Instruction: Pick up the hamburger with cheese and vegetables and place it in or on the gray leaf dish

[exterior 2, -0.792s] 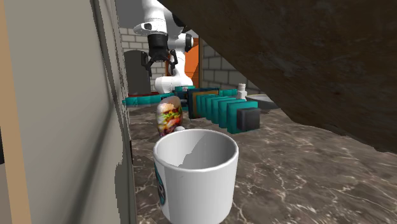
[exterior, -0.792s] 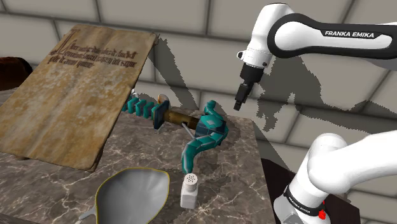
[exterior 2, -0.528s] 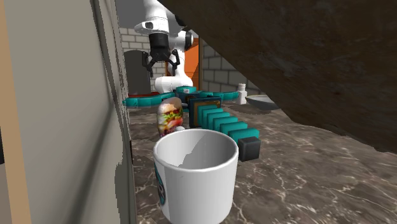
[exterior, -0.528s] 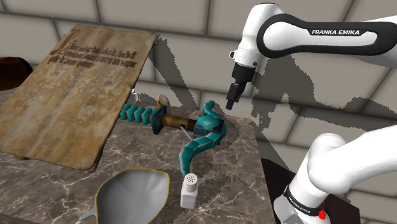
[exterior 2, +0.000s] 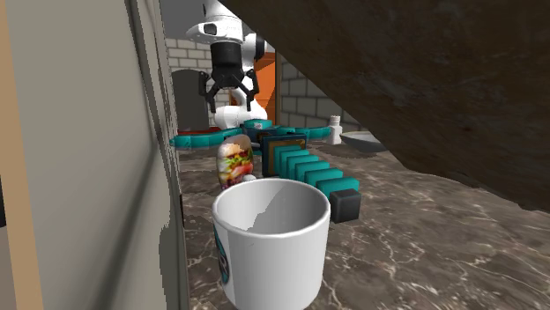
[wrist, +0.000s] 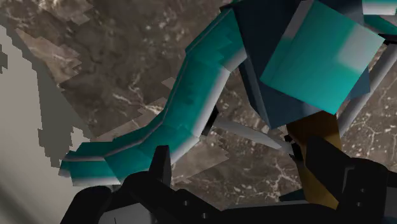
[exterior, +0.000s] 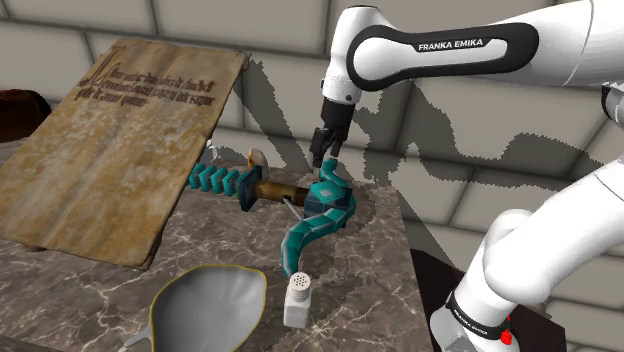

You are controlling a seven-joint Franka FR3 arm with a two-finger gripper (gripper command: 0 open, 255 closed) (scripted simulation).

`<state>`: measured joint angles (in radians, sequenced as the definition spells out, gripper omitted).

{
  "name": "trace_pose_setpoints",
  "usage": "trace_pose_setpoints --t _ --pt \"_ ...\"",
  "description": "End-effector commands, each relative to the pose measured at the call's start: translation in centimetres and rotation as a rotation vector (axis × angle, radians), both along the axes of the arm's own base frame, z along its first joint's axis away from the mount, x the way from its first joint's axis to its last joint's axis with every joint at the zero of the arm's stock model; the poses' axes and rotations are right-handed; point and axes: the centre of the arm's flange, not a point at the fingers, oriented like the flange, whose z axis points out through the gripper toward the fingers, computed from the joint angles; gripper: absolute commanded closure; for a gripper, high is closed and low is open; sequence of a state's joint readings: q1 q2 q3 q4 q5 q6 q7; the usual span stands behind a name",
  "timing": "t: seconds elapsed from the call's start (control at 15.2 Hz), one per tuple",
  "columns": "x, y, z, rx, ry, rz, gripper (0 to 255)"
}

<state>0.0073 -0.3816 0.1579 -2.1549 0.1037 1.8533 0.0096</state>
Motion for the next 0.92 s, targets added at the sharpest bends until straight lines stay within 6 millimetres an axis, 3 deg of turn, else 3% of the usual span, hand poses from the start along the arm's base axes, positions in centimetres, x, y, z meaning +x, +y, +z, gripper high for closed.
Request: trace_pose_setpoints --t 0.0,0.73,0.86 --pt "2.4 1.2 -0.3 -0.004 0.001 -0.014 0" --pt "15.8 7.2 -1.9 -0.034 0.007 -0.089 0" --pt "16.7 7.6 -2.5 -0.036 0.007 -0.094 0"
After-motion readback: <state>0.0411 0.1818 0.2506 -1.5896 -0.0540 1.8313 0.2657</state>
